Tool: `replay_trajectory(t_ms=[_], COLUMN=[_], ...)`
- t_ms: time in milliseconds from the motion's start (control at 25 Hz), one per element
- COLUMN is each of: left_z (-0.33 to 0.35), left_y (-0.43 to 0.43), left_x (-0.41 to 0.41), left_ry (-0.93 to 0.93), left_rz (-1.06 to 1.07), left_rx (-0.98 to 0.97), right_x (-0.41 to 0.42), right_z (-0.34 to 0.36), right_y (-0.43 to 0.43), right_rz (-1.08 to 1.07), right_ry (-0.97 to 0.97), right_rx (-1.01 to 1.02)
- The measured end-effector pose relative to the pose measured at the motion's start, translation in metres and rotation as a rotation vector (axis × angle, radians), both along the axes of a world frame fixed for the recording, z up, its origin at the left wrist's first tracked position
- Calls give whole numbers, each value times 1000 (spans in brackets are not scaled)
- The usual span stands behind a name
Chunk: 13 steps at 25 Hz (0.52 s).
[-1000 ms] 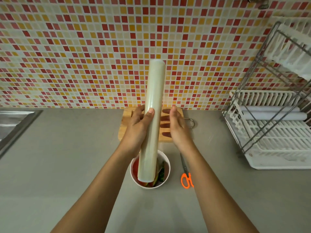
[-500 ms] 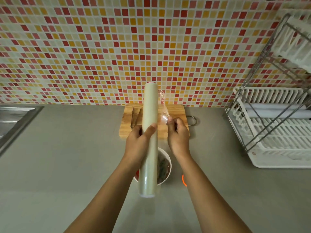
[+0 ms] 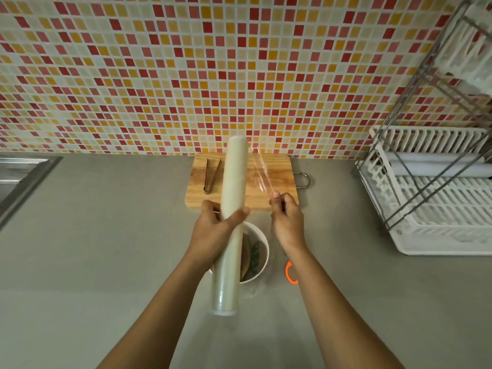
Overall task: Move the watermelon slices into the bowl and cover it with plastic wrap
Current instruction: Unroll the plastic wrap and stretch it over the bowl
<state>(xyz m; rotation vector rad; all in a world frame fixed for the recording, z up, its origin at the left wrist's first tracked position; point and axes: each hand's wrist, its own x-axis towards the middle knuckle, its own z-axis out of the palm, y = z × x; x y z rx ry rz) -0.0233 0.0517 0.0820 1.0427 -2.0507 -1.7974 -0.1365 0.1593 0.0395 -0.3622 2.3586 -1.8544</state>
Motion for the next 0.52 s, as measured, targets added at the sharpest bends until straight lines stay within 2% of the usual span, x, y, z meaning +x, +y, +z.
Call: replay_trajectory(t_ms=[200, 280, 360, 440, 520], left_z=[-16, -20, -27, -34, -39], left_y=[-12, -16, -13, -9, -6], left_x=[18, 22, 22, 22, 24], left_ry=[-46, -70, -138, -214, -208], left_rz=[88, 127, 98, 49, 52], left_rx=[406, 456, 363, 144, -18], right_x=[3, 7, 11, 12, 14], right_z=[-39, -54, -67, -77, -82], right_y=[9, 6, 5, 6, 10], right_rz=[1, 2, -7, -21, -20], right_ry=[-132, -156, -113, -78, -103], right_rx=[34, 60, 113, 158, 149])
